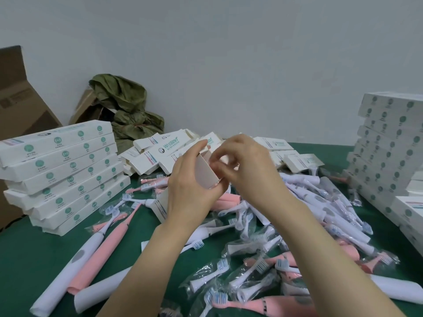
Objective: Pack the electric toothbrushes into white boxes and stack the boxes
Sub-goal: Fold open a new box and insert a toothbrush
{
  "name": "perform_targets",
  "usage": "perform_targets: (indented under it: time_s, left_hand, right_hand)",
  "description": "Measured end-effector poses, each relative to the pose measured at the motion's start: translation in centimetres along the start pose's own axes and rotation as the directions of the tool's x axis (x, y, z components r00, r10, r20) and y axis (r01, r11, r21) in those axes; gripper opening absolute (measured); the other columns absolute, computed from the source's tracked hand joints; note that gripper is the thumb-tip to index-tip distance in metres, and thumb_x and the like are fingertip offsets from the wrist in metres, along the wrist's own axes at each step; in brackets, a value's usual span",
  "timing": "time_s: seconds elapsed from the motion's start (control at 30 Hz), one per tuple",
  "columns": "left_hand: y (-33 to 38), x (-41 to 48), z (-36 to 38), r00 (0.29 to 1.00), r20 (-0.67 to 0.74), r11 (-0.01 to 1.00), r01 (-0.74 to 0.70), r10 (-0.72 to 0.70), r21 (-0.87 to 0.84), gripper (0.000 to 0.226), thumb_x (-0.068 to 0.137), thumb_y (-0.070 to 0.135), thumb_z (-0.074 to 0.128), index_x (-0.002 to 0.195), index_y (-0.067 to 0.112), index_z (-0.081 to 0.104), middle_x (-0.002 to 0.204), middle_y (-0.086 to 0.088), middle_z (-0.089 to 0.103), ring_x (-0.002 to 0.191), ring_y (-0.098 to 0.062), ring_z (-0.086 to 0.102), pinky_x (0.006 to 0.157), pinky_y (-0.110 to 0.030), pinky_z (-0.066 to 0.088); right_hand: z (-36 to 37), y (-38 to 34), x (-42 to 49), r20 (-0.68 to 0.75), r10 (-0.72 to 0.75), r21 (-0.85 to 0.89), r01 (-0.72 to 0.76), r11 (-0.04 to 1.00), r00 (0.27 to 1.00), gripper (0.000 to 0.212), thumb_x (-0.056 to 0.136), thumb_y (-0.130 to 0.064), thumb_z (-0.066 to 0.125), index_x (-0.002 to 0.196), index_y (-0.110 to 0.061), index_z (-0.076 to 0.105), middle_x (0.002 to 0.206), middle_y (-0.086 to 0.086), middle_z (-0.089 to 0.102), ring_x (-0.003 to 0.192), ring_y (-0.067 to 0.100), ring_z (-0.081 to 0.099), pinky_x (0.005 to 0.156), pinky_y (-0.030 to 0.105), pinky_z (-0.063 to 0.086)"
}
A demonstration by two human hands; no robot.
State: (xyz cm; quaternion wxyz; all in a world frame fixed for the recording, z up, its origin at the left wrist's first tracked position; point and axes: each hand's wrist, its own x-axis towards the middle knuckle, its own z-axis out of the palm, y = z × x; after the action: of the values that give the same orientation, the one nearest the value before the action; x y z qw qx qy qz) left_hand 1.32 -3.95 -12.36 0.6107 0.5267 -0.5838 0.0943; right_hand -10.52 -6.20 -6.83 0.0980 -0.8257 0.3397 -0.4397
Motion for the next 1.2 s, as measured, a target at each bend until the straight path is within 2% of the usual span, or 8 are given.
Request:
perform_targets:
  time_s: [0.13,0.27,0.43,0.53,0.77,0.9,1.0,1.2]
  left_hand:
    - [0.2,0.0,0.0,1.000,0.010,1.000,-0.015,0.015,0.003,0.066,0.066,0.016,0.077,0.128,0.015,0.054,0.114,0.012,0.055,0.102,0.009,0.041,0.088,0.004,0.026]
    - [0.5,0.1,-0.3,1.000,-0.004,0.999,0.001,-0.001,-0.041,0.069,0.069,0.031,0.081,0.130,0.018,0.051,0.117,0.030,0.046,0.111,0.002,0.046,0.094,-0.010,0.035]
    - [0.4,0.2,-0.6,0.990,0.142,0.994,0.000,0.016,-0.110,0.092,0.058,0.058,0.074,0.137,0.052,0.027,0.127,0.045,0.031,0.122,0.017,0.032,0.096,0.000,0.026]
    - [0.3,0.2,-0.4,0.969,0.245,0.991,0.056,-0.025,-0.121,0.106,0.052,0.053,0.076,0.130,0.071,0.006,0.129,0.048,0.026,0.123,0.020,0.029,0.097,-0.003,0.030]
    - [0.9,0.0,0.0,0.997,-0.021,0.966,-0.083,0.081,-0.245,0.038,0.079,0.031,0.058,0.114,0.023,0.048,0.113,0.015,0.054,0.105,-0.002,0.051,0.092,-0.017,0.038]
    - [1.5,0.3,-0.1,0.997,-0.082,0.957,-0.011,-0.013,-0.289,0.024,0.077,0.031,0.054,0.100,0.026,0.048,0.094,0.013,0.053,0.079,-0.002,0.049,0.073,-0.019,0.039]
    - [2.0,0.7,-0.1,0.988,-0.114,0.957,0.066,-0.101,-0.281,0.016,0.075,0.035,0.053,0.090,0.033,0.048,0.086,0.012,0.054,0.071,-0.002,0.045,0.069,-0.018,0.035]
    - [1.4,1.1,-0.9,0.979,0.157,0.943,0.169,-0.128,-0.287,0.062,0.061,0.020,0.076,0.109,0.038,0.043,0.116,0.014,0.050,0.113,-0.006,0.048,0.090,-0.021,0.042]
  right_hand:
    - [0.3,0.5,-0.2,0.176,-0.073,-0.027,0.079,0.997,0.982,0.034,0.087,-0.010,0.048,0.108,-0.021,0.072,0.106,0.002,0.046,0.100,0.017,0.043,0.082,0.029,0.038]
    - [-1.0,1.2,0.2,-0.097,0.077,0.079,-0.069,0.994,0.992,0.029,0.087,-0.013,0.059,0.116,-0.019,0.063,0.108,-0.003,0.058,0.098,0.011,0.050,0.087,0.024,0.040]
    - [-1.0,1.0,0.2,0.108,0.234,0.363,-0.258,0.895,0.966,0.029,0.093,-0.014,0.049,0.065,-0.009,0.054,0.057,-0.002,0.051,0.055,0.014,0.045,0.060,0.031,0.039]
    - [-0.9,1.0,0.2,0.081,0.239,0.434,-0.250,0.865,0.968,0.033,0.094,-0.011,0.045,0.068,0.008,0.045,0.058,0.010,0.041,0.058,0.018,0.038,0.061,0.034,0.035]
    - [-0.2,-0.1,0.1,0.089,0.258,0.618,-0.257,0.743,0.962,0.026,0.090,-0.004,0.044,0.075,0.018,0.047,0.064,0.024,0.039,0.063,0.024,0.038,0.057,0.030,0.047]
    - [0.2,-1.1,0.0,0.042,0.168,0.551,-0.163,0.819,0.985,0.034,0.096,-0.016,0.045,0.077,0.012,0.052,0.072,0.030,0.050,0.067,0.036,0.049,0.070,0.051,0.049]
    - [0.1,-2.0,-0.4,0.097,0.107,0.494,-0.141,0.858,0.990,0.036,0.100,-0.030,0.040,0.091,-0.008,0.067,0.079,0.002,0.068,0.079,0.018,0.060,0.076,0.040,0.051]
    - [0.5,-1.5,-0.5,0.058,0.114,0.432,-0.128,0.893,0.992,0.028,0.097,-0.013,0.046,0.111,-0.022,0.069,0.085,-0.001,0.069,0.082,0.018,0.061,0.078,0.035,0.048]
